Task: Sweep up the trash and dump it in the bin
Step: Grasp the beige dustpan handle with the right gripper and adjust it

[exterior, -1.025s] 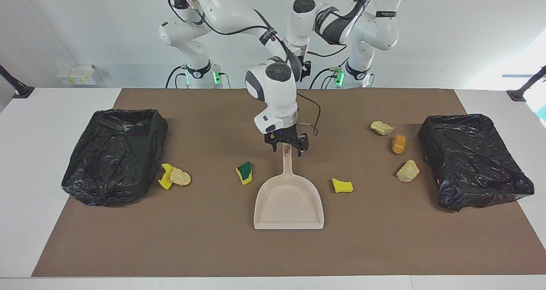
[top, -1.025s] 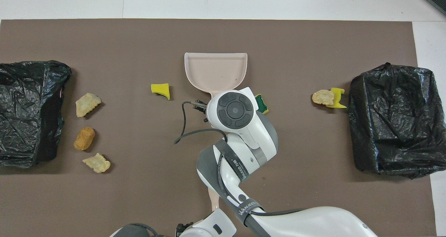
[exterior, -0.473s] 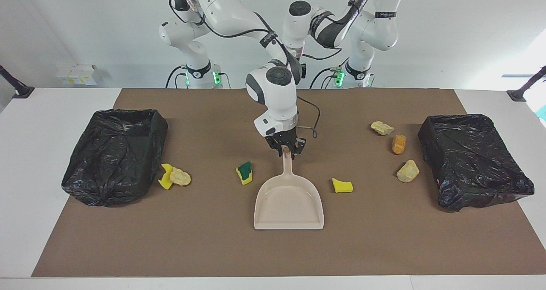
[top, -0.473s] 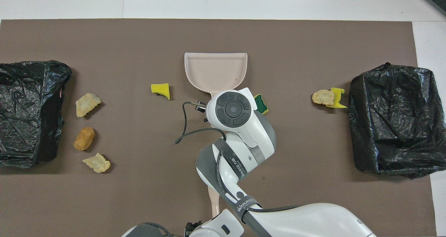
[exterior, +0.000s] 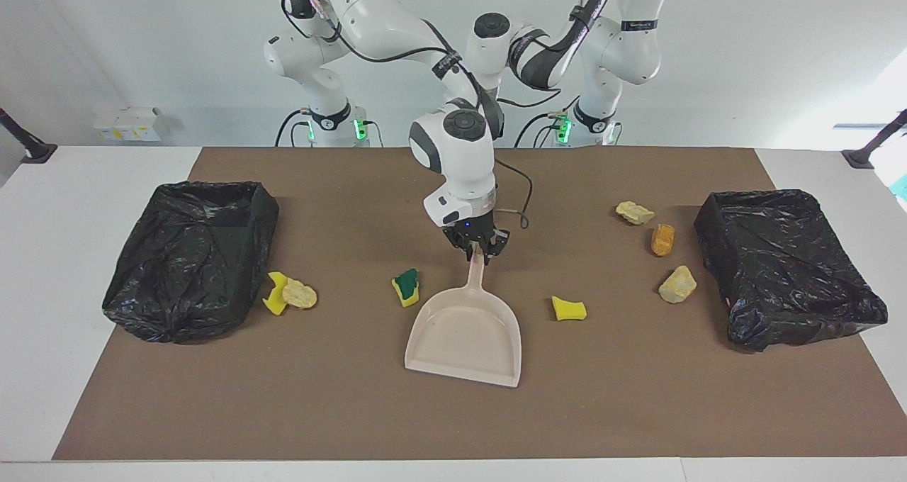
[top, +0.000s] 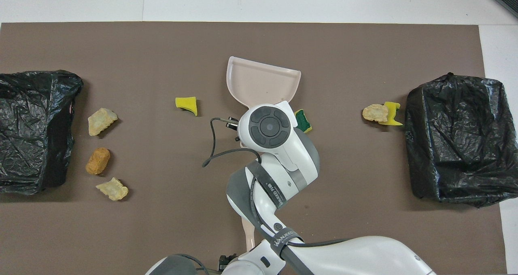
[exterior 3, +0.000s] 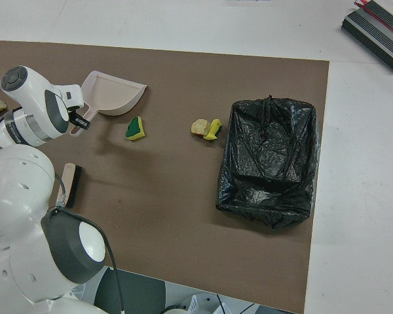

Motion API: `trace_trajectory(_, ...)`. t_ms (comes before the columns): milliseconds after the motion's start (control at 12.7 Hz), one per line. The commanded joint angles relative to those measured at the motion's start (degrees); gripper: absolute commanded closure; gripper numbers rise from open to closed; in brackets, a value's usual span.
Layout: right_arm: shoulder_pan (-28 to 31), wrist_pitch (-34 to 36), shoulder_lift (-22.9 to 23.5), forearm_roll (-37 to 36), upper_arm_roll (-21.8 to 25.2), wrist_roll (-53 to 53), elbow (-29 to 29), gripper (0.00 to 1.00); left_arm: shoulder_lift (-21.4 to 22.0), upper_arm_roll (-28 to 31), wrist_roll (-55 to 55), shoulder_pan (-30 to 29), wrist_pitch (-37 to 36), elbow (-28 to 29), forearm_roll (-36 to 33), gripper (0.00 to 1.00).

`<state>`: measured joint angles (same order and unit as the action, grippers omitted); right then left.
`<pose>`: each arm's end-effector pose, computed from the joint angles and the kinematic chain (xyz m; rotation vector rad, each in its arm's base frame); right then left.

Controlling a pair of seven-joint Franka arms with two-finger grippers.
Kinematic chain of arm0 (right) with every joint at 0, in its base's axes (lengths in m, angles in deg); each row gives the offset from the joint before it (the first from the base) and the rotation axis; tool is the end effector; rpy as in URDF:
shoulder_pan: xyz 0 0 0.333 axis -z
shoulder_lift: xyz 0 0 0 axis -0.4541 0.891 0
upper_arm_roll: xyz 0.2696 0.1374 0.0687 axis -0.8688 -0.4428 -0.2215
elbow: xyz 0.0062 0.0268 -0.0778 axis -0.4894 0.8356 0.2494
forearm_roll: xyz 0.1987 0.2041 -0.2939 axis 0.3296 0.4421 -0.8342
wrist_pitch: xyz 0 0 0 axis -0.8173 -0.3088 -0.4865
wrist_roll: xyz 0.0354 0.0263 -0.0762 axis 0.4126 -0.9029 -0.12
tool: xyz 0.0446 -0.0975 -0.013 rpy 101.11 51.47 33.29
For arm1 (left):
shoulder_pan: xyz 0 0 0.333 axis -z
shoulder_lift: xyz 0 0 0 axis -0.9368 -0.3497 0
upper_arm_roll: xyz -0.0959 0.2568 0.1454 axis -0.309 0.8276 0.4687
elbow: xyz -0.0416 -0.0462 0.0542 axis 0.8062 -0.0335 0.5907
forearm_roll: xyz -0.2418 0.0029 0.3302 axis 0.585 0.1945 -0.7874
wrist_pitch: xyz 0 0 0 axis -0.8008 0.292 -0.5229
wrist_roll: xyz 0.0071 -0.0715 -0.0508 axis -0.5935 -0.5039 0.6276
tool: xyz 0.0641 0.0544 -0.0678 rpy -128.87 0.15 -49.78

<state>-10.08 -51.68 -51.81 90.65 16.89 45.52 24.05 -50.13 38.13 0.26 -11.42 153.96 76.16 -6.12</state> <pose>0.5687 0.4024 0.3438 -2.9586 0.5215 -0.1793 0.2167 -0.4113 0.3465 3.0366 -0.2052 -0.0917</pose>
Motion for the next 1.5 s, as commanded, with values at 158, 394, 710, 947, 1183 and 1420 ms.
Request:
trace_trajectory(158, 0.09, -0.07, 0.89, -0.78, -0.13, -0.39, -1.39, 1.00, -2.69, 0.85, 0.64, 0.60, 4.52, 0.69, 0.43, 0.00)
trace_trajectory(394, 0.00, 0.19, 0.89, -1.65, -0.13, -0.39, -1.74, 1.00, -3.39, 0.85, 0.64, 0.51, 4.97, 0.69, 0.52, 0.07)
trace_trajectory(710, 0.44, 3.53, 0.63, -1.65, -0.13, -0.56, -3.85, 1.00, -3.48, 0.85, 1.08, 0.34, 4.79, 0.60, 0.43, 0.70)
trace_trajectory(947, 0.79, 3.97, -0.16, -1.57, -0.04, -0.74, -3.86, 1.00, -3.66, 0.85, 2.21, -0.36, 3.83, 0.25, 0.43, 1.00)
trace_trajectory(1183, 1.66, 6.87, -2.27, -1.30, 0.40, -3.80, -3.86, 1.00, -3.66, 0.94, 2.31, -0.63, 2.95, -0.02, 0.43, 1.00)
trace_trajectory(1420, 2.46, 7.05, -2.45, -0.34, 0.31, -6.61, -3.33, 1.00, -3.83, 0.94, 2.31, -1.07, 2.94, -0.02, 0.43, 1.00)
